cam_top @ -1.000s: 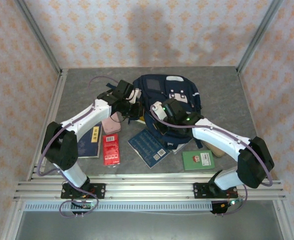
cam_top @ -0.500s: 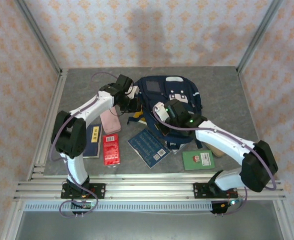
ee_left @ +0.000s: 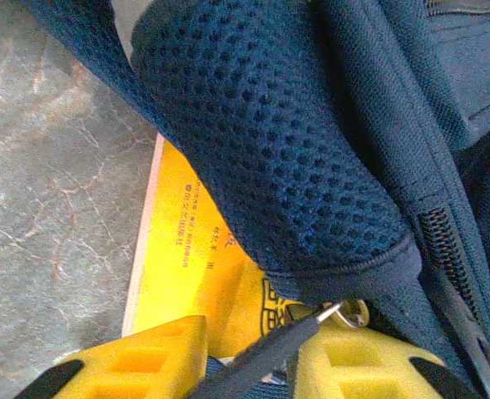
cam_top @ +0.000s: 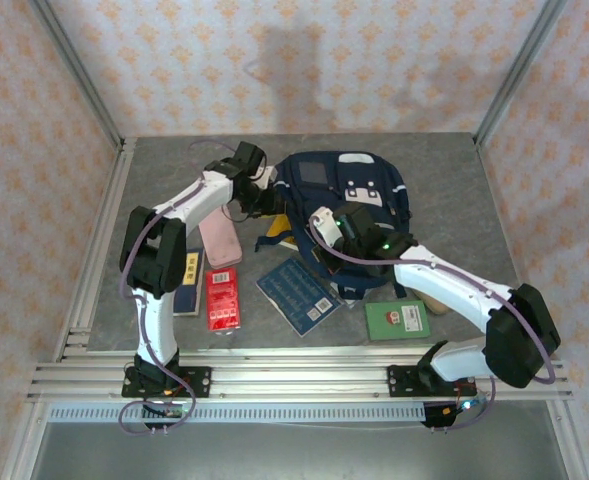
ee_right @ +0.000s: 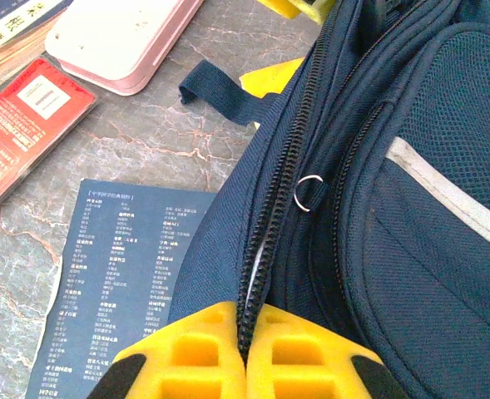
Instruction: Pack the student bag
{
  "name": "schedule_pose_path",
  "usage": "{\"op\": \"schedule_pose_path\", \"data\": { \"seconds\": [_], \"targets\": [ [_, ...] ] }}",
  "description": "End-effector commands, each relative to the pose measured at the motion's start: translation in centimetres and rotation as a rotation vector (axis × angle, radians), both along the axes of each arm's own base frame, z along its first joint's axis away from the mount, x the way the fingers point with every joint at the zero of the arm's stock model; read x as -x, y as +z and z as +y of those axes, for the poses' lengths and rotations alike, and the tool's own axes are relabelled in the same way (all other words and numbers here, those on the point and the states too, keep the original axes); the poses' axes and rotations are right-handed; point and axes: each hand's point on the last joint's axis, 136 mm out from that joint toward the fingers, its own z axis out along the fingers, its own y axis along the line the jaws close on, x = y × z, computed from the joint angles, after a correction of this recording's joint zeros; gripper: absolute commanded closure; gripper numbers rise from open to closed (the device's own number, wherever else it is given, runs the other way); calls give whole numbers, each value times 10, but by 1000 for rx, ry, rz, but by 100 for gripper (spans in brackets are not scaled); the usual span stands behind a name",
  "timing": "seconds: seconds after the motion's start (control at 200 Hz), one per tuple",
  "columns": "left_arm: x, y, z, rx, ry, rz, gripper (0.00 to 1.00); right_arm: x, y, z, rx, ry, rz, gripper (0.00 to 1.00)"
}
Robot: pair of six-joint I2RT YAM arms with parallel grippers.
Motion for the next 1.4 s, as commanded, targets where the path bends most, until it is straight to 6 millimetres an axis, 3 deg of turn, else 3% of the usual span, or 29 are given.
{"op": "schedule_pose_path", "data": {
  "seconds": [0.0,0.145,0.175,0.265,0.5,0.846,0.946,1.021,1.186,1.311,1.391],
  "targets": [
    [-24,33,12,13,44,-110,64,-5,27,6,-91,-23,-61,100],
    [-15,47,25,-17,85,-128,60,-13,28,0,-96,-86,-84,100],
    [-12,62,28,-9,101,-156,59,-14,29,0,-100,-100,-88,100],
    [-2,74,37,9,158,-178,57,-18,32,-1,-131,-134,-98,100],
    [38,117,52,64,236,-258,53,-13,27,3,-165,-114,-58,100],
    [112,104,65,71,230,-232,50,4,4,-3,-101,-70,-17,100],
    [127,105,69,71,226,-238,49,8,-4,-5,-95,-79,11,100],
    [136,106,71,73,220,-241,49,10,-9,-5,-99,-79,21,93],
    [154,107,75,60,196,-254,49,11,-11,-8,-136,-113,14,95],
    [165,99,77,48,180,-249,49,16,-13,-4,-157,-109,41,68],
    [170,96,74,65,160,-240,48,15,-9,-4,-177,-133,40,62]
  ]
}}
